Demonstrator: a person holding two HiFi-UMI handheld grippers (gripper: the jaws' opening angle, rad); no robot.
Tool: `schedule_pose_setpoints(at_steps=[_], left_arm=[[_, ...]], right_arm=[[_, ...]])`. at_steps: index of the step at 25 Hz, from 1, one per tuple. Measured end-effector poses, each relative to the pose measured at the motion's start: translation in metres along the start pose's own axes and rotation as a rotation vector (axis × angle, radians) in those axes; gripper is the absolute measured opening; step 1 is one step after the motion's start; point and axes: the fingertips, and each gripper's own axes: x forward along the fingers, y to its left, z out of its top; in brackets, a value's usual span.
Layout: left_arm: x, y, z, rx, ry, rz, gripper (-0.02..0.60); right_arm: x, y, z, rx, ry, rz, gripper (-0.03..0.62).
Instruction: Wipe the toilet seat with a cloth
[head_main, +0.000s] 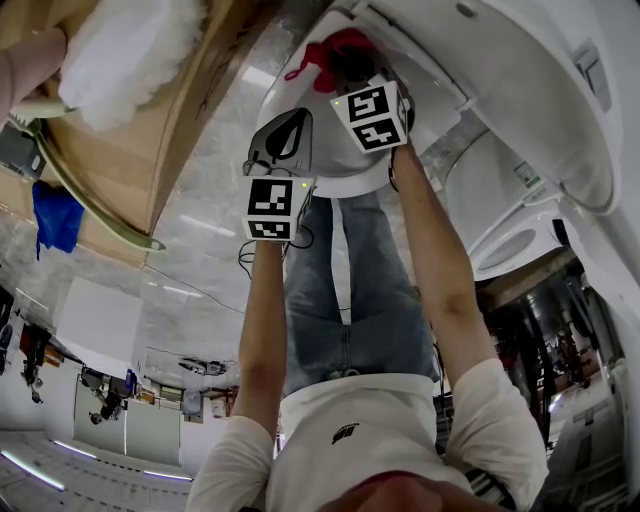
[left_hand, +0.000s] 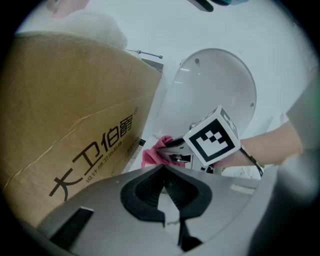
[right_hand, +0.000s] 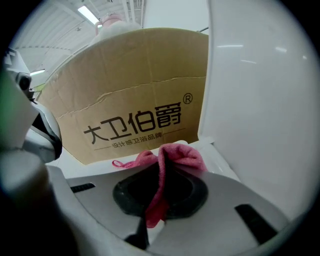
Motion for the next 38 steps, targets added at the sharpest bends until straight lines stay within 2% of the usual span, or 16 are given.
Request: schedule_pose_setpoints(at_steps=[11, 27, 38], left_arm=[[0.01, -0.023, 0.005, 0.012, -0.004, -0.026, 0.009], [0.029, -0.069, 0.001, 0.087, 0.033, -0.092, 0.009], [0.034, -0.104, -0.002, 0.161, 0.053, -0.151, 0.009]], right_arm=[[-0.02, -0.033, -0.019, 0.025, 0.0, -0.07, 0.011], [-0.06, -0.06, -0.071, 0.094, 0.005, -0.138, 0.011], [-0.097, -0.076, -0.123, 0.214, 0.02, -0.216, 0.011]])
